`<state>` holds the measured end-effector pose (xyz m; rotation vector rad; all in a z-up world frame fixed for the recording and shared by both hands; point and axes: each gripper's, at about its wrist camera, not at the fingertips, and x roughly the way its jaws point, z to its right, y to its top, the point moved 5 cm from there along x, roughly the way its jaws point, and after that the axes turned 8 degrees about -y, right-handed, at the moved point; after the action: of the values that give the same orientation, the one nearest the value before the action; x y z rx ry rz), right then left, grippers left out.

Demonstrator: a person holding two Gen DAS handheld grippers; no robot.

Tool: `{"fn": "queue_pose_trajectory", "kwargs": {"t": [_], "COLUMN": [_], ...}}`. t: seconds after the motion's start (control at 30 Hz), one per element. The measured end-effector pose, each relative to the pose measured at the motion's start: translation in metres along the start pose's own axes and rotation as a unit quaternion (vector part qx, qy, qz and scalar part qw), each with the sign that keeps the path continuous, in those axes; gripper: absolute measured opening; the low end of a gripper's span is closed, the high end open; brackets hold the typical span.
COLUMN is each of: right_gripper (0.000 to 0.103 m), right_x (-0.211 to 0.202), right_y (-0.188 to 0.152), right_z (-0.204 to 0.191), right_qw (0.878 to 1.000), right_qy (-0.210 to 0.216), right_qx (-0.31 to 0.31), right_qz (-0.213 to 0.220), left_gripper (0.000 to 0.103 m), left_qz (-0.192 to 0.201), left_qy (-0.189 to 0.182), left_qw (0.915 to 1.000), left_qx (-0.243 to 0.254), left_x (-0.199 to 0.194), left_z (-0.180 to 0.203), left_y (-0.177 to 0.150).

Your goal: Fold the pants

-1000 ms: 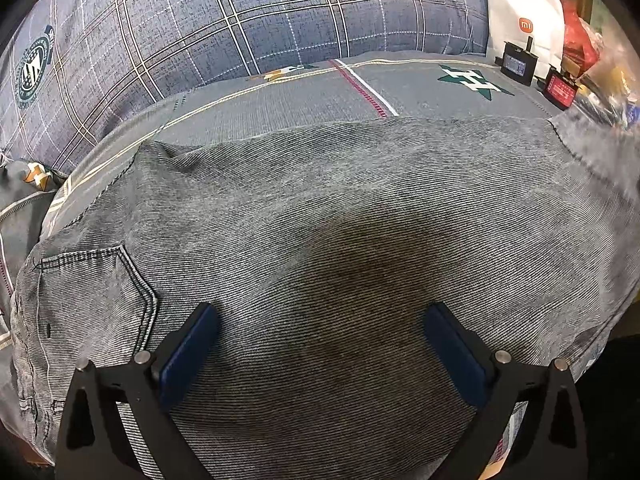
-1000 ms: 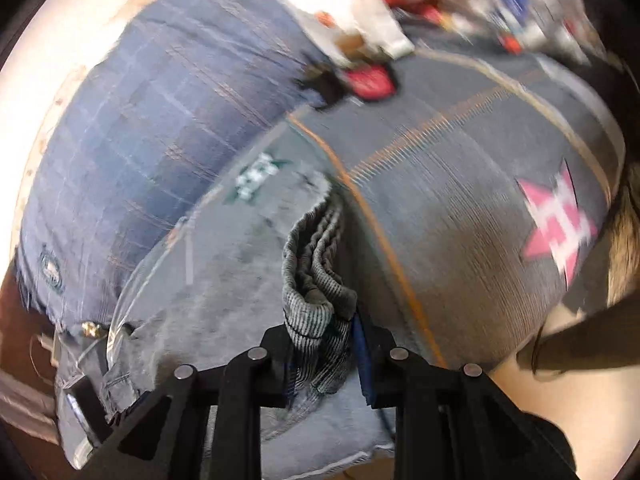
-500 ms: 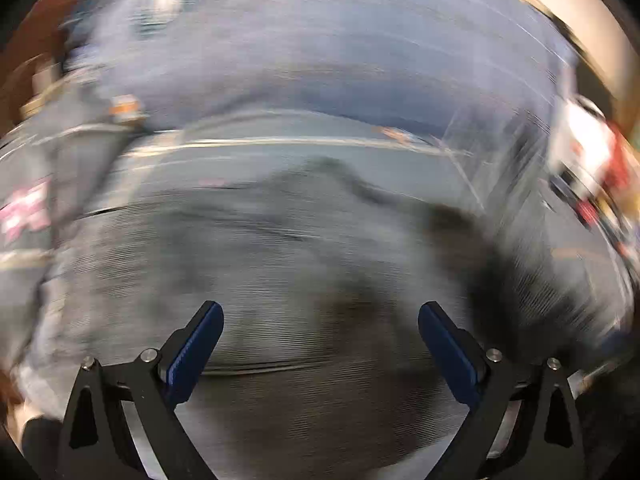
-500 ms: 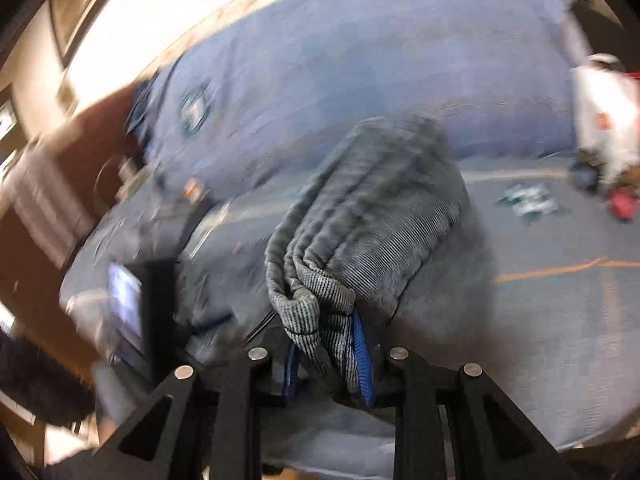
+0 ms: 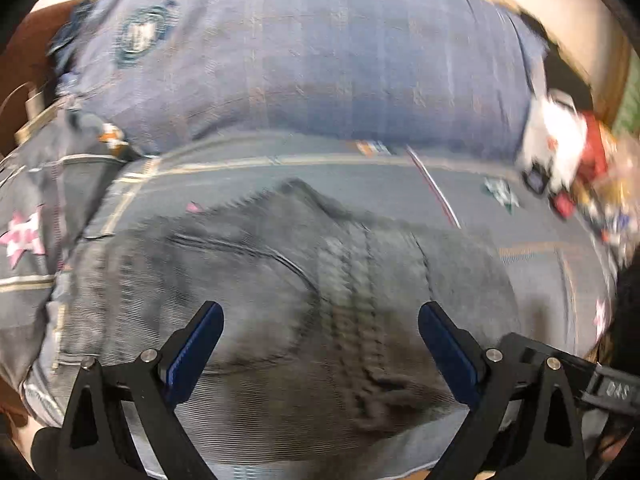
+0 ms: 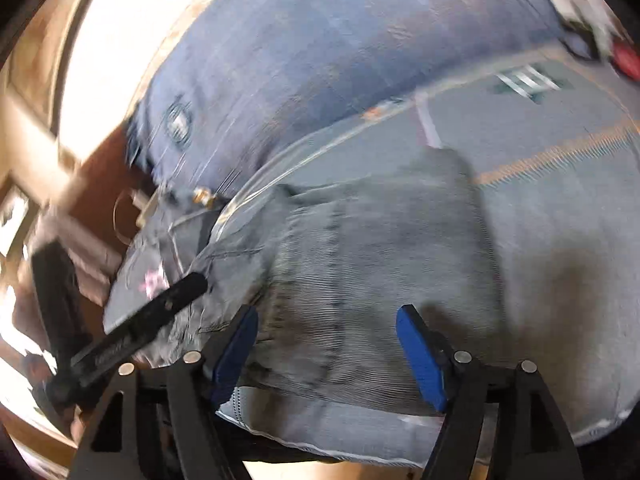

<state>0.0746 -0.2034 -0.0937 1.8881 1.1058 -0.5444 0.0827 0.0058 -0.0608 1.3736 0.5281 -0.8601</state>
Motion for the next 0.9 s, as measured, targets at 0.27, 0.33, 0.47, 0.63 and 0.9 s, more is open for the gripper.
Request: {"fn": "queue_pose_trajectory", "kwargs": {"t": [0.27, 0.33, 0.47, 0.63, 0.9], "right_gripper": [0.075, 0.075, 0.075, 0.075, 0.076], "right_x": [0.008, 0.008, 0.061, 0.078, 0.039], "right_y": [0.028, 0.046, 0.086, 0.110, 0.056], "right_z": [0.009, -0.002, -0.006, 0.027, 0.030], "right_qw": [0.998, 0.998, 0.995, 0.993, 0.995], "right_qy": [0.027, 0.038, 0.039, 0.041, 0.035], "right_qx": [0.033, 0.022, 0.016, 0.079, 0.050], "right_qz": [-0.042, -0.044, -0.091, -0.075, -0.079], "left_gripper": [0.099, 0.099, 0.100, 0.100, 0.101], "left_qz": [-0.080, -0.080, -0.077, -0.075, -0.072], "left_qy": [0.044, 0.043, 0.042, 0.036, 0.033], "left_qw": [0.9943, 0.9944, 0.9947, 0.9953, 0.9958], "left_qx": [0.055, 0.054, 0.052, 0.051, 0.045], "left_x": [0.052, 0.053, 0.053, 0.053, 0.054], "left_z": [0.012, 0.013, 0.012, 0.009, 0.008], "left_y": [-0.034, -0.035, -0.035, -0.036, -0.035]}}
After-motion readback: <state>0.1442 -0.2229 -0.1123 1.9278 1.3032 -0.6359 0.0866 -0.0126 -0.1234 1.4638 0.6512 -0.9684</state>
